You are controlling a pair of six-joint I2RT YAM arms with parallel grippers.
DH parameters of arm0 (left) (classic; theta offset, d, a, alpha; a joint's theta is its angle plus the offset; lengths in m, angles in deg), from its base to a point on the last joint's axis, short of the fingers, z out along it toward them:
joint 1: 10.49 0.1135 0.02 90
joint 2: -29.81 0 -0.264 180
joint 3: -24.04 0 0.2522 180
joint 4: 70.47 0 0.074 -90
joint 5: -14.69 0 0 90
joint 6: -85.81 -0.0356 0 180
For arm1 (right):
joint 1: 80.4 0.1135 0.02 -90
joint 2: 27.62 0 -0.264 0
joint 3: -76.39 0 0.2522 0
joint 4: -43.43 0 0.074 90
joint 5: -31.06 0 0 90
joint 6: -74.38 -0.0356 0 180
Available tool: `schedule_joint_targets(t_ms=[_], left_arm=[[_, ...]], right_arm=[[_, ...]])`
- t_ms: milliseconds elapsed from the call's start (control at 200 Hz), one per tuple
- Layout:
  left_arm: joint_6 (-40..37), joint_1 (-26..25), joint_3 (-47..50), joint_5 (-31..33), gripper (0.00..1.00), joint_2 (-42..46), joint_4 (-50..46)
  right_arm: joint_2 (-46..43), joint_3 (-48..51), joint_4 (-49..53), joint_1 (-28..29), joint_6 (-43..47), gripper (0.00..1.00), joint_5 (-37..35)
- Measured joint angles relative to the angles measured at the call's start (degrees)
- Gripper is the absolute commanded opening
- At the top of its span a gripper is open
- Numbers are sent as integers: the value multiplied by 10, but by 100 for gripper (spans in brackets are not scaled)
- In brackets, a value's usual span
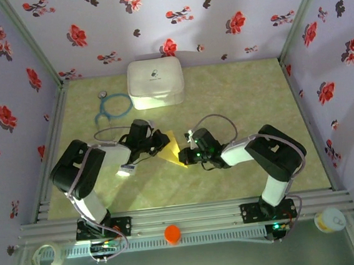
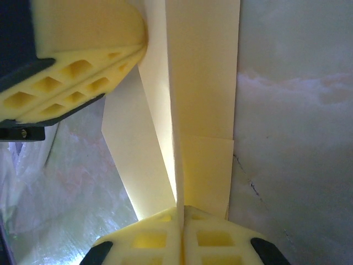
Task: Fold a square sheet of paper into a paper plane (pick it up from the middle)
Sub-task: Fourth fold the wing at the center of the table.
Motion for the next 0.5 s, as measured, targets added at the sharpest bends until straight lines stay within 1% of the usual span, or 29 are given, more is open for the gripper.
schedule_joint_targets(t_ms=[245, 500], left_arm=[[0, -1, -7, 0, 0, -17, 4], [0, -1, -10, 0, 0, -30, 4]], right_arm=[[7, -12, 16, -13, -15, 13, 33], [11, -22, 33, -20, -20, 11, 50]])
